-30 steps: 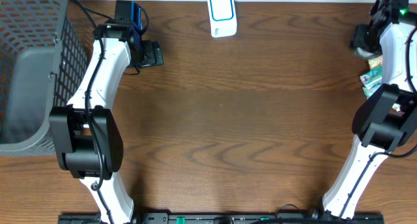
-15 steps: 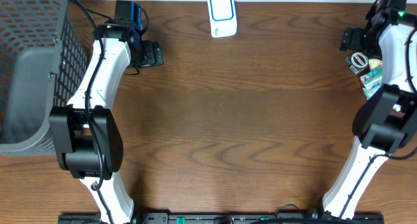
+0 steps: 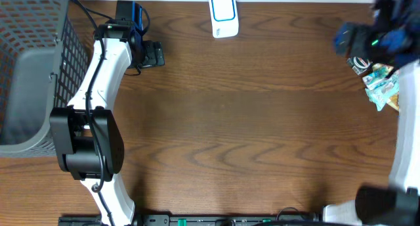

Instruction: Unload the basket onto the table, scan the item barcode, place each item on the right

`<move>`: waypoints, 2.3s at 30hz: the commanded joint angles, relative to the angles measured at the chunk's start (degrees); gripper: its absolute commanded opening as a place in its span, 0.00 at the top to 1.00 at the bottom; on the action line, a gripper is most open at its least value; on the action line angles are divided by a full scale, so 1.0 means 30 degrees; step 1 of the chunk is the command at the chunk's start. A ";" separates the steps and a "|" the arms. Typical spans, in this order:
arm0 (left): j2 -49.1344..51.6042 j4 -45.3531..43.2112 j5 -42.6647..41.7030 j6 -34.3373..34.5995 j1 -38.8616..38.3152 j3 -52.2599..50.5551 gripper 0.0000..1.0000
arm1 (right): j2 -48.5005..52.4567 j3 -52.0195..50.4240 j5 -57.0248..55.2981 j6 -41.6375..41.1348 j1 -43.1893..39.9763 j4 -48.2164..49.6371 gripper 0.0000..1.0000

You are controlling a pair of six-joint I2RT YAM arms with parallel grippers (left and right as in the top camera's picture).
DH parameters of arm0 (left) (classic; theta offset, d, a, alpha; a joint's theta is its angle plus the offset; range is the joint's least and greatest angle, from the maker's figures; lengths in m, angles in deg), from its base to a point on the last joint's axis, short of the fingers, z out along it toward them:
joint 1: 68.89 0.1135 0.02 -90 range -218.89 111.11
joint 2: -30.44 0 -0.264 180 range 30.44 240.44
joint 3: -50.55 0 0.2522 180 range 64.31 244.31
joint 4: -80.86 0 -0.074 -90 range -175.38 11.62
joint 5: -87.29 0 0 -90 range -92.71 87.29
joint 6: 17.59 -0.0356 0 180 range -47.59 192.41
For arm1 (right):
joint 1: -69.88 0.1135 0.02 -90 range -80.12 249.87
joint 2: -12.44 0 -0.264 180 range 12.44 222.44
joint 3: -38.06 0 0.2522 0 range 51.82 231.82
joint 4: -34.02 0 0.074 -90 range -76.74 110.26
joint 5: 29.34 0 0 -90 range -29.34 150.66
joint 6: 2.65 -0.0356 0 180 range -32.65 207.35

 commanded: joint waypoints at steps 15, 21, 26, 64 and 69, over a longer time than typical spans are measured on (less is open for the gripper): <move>0.0044 -0.0015 0.0175 0.0022 0.0080 -0.0131 0.02 | -0.8568 -1.5154 0.1056 -0.1275 0.4022 0.4444 0.01; 0.0044 -0.0022 0.0175 0.0022 0.0080 -0.0131 0.02 | -0.8568 -1.6400 0.1056 -0.1275 0.4022 0.4437 0.01; 0.0036 -0.0015 0.0175 0.0022 0.0080 -0.0131 0.02 | -0.8568 -1.6684 0.0816 -0.1180 0.4022 0.3825 0.01; 0.0036 -0.0015 0.0175 0.0022 0.0080 -0.0131 0.02 | -2.8523 -3.4308 -0.1056 0.0736 0.2849 2.2666 0.01; 0.0036 -0.0015 0.0175 0.0022 0.0080 -0.0131 0.03 | -3.0068 -3.4498 -0.1399 0.0736 0.2820 2.1988 0.01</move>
